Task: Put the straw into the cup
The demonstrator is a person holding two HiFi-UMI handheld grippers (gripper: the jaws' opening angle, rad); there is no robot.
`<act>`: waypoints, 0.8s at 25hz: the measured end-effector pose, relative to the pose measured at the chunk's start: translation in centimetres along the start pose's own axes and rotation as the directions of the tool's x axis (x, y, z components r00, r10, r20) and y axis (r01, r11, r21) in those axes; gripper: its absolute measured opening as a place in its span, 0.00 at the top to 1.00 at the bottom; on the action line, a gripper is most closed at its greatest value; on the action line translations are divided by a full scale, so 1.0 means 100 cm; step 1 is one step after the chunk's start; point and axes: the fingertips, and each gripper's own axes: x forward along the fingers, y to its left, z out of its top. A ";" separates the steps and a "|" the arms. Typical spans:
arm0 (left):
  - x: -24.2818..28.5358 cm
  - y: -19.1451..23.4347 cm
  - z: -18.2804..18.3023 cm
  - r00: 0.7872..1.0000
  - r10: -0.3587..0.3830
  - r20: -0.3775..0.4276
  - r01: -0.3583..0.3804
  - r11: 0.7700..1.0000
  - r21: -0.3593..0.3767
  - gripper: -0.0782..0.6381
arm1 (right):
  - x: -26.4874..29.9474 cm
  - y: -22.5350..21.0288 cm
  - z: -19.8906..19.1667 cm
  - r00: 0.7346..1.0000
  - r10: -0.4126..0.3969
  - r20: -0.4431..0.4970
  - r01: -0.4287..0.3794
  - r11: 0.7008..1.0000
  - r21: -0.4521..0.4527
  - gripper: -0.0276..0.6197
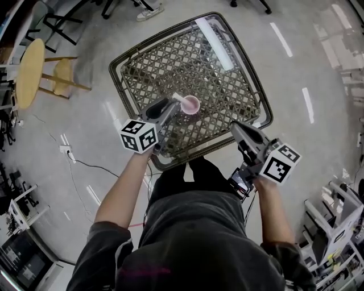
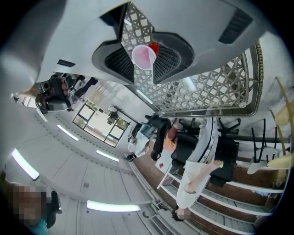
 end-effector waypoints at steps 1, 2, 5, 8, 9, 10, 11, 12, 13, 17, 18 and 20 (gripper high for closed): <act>-0.002 -0.002 0.001 1.000 -0.005 0.003 0.005 1.000 0.002 0.70 | -0.001 0.002 0.001 1.000 -0.001 0.005 0.001 1.000 -0.003 0.94; -0.005 -0.005 0.003 1.000 -0.011 0.007 0.011 1.000 0.005 0.70 | -0.001 0.003 0.002 1.000 -0.002 0.009 0.002 1.000 -0.006 0.94; -0.016 -0.012 0.010 0.999 -0.026 0.027 0.026 1.000 0.005 0.70 | -0.002 0.008 0.004 1.000 -0.010 0.024 0.010 1.000 -0.014 0.94; -0.028 -0.020 0.019 0.998 -0.039 0.058 0.039 0.999 -0.001 0.70 | -0.002 0.014 0.005 0.999 -0.018 0.035 0.019 0.999 -0.029 0.94; -0.033 -0.023 0.022 0.997 -0.044 0.068 0.044 0.999 -0.003 0.71 | -0.002 0.016 0.005 0.999 -0.019 0.039 0.020 0.999 -0.031 0.94; -0.037 -0.026 0.024 0.996 -0.048 0.076 0.049 0.999 -0.003 0.71 | -0.002 0.018 0.006 0.999 -0.019 0.044 0.020 0.999 -0.033 0.94; -0.043 -0.029 0.027 0.995 -0.052 0.083 0.053 0.999 -0.001 0.72 | -0.003 0.021 0.006 0.999 -0.018 0.049 0.019 0.999 -0.034 0.94; -0.048 -0.033 0.029 0.994 -0.056 0.090 0.056 0.998 0.002 0.72 | -0.003 0.023 0.007 0.998 -0.017 0.054 0.018 0.999 -0.035 0.94; -0.053 -0.036 0.032 0.994 -0.058 0.097 0.057 0.998 0.006 0.73 | -0.003 0.026 0.008 0.998 -0.015 0.060 0.018 0.999 -0.038 0.94; -0.074 -0.041 0.044 0.989 -0.067 0.130 0.067 0.998 0.007 0.78 | 0.002 0.038 0.016 0.996 -0.008 0.086 0.013 0.998 -0.057 0.94; -0.081 -0.043 0.046 0.988 -0.073 0.139 0.074 0.997 -0.003 0.81 | 0.004 0.042 0.019 0.996 -0.003 0.092 0.009 0.998 -0.064 0.94; -0.096 -0.049 0.053 0.983 -0.091 0.157 0.095 0.995 -0.017 0.85 | 0.006 0.051 0.025 0.994 0.014 0.104 -0.005 0.997 -0.080 0.94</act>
